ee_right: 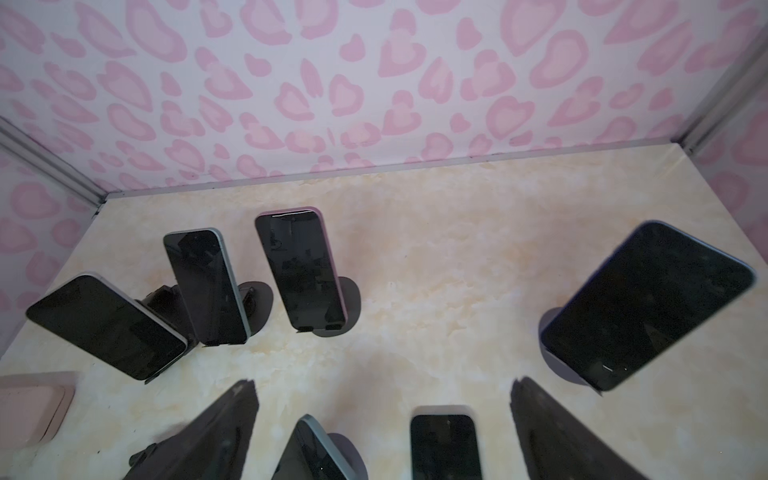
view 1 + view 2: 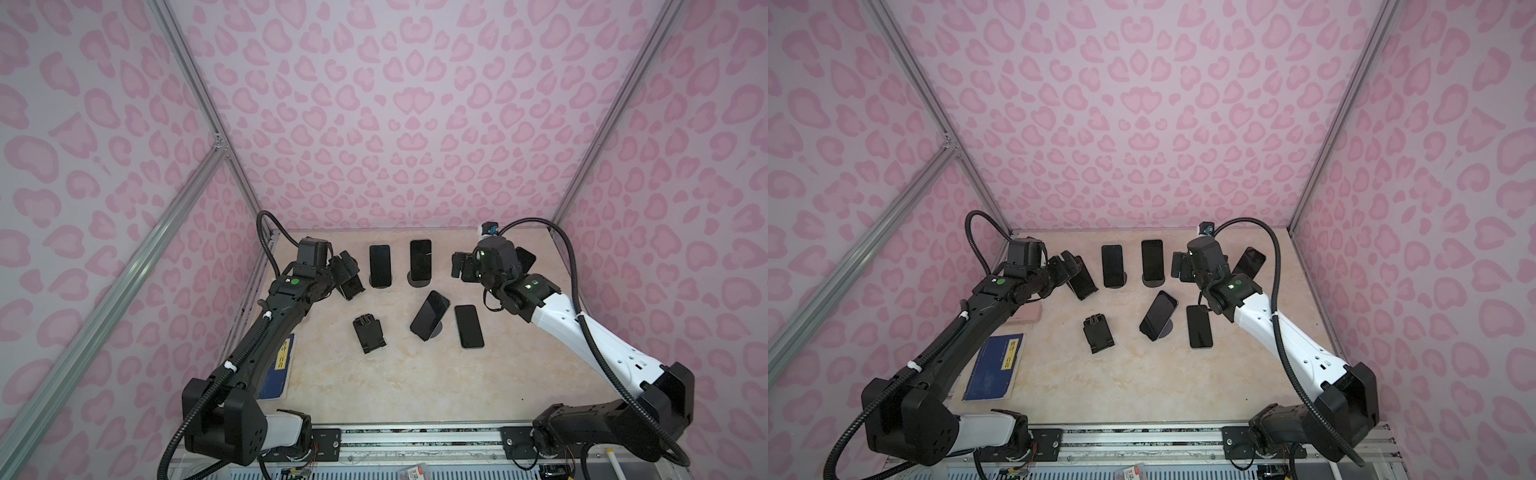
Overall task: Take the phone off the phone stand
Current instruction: 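Reach the right gripper to the pink-edged phone on the far stand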
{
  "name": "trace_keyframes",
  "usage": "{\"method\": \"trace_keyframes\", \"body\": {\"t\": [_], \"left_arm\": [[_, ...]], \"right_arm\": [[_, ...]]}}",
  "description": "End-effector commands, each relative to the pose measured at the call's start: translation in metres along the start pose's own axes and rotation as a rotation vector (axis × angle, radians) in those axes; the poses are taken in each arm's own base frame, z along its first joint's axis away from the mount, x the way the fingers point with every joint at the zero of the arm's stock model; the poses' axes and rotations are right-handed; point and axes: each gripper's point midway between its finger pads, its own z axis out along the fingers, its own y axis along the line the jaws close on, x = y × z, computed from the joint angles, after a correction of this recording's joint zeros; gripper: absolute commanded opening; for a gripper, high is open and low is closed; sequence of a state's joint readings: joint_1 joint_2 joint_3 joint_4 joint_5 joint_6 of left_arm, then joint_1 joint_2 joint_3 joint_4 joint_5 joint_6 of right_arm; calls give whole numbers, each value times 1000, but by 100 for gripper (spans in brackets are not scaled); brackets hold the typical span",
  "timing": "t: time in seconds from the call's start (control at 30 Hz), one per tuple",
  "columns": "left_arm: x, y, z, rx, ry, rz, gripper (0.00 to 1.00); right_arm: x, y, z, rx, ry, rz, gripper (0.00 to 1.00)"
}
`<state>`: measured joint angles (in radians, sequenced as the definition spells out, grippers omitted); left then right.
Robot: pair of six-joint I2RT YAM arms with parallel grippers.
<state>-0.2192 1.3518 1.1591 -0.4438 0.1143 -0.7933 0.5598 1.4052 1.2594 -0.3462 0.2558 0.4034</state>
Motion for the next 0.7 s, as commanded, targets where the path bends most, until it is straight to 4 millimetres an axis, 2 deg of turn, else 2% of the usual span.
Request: {"method": "trace_keyframes", "body": {"t": [0.0, 0.17, 0.43, 0.53, 0.6, 0.67], "left_arm": [[7, -8, 3, 68, 71, -75, 96], [9, -17, 0, 135, 116, -100, 96], [4, -19, -12, 168, 75, -93, 96], [4, -20, -12, 178, 76, -85, 96], [2, -19, -13, 173, 69, -70, 96], [-2, -20, -18, 179, 51, -54, 96]], "right_arm": [[-18, 17, 15, -11, -57, 14, 97], [-3, 40, 38, -73, 45, 31, 95], [8, 48, 54, -43, 98, 75, 94], [19, 50, 59, -28, 123, 79, 93], [21, 52, 61, -20, 122, 87, 93], [11, 59, 60, -33, 104, 104, 92]]}}
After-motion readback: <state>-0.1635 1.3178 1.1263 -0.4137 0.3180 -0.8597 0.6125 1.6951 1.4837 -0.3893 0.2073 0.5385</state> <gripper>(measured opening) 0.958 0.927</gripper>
